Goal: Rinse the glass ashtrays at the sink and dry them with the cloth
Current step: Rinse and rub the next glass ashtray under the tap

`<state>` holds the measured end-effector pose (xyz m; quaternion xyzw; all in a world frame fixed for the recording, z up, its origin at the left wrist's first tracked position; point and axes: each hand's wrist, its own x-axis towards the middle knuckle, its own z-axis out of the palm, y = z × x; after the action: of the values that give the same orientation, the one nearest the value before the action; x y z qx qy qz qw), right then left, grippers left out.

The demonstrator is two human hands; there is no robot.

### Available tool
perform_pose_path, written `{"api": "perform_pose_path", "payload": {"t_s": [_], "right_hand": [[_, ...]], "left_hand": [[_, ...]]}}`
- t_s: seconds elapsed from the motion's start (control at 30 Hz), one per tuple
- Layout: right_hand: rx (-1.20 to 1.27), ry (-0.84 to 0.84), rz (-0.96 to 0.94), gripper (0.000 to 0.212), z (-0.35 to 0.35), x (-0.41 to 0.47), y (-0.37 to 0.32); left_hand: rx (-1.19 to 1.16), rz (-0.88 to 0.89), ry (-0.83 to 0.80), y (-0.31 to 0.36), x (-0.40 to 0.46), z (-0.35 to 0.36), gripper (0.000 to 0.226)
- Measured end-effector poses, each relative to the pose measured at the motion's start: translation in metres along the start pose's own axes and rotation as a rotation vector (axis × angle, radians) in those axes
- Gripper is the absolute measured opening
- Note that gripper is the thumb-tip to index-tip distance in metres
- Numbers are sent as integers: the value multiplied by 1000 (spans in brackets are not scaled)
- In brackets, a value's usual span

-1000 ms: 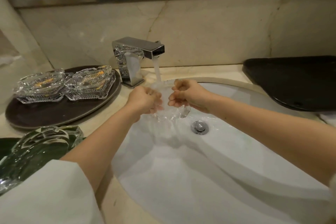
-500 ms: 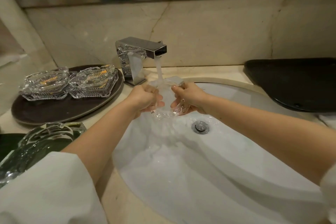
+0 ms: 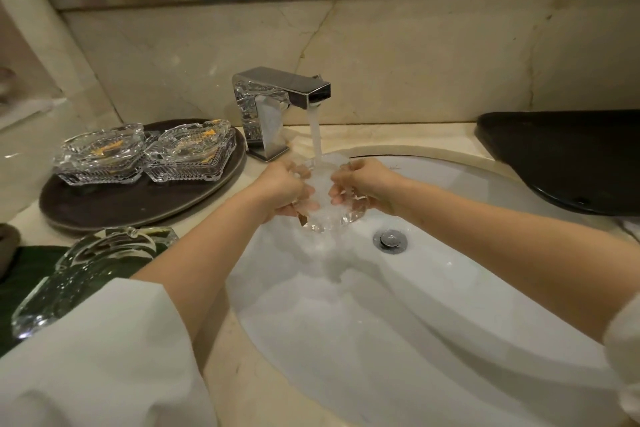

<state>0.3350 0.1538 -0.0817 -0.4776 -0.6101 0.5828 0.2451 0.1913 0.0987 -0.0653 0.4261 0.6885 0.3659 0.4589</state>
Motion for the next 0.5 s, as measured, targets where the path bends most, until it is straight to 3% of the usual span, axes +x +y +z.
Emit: {"api": "perform_pose_path", "payload": {"t_s": [0.3, 0.4, 0.5], "right_hand": [[-79, -1, -160, 33, -9, 5, 1], [-356, 125, -359, 19, -10, -2, 0], [-560, 258, -562, 12, -11, -10, -3]], "left_hand": [[60, 17, -5, 3, -1, 4, 45], [212, 83, -2, 6, -8, 8, 25], [260, 172, 32, 7, -14, 12, 22]]}}
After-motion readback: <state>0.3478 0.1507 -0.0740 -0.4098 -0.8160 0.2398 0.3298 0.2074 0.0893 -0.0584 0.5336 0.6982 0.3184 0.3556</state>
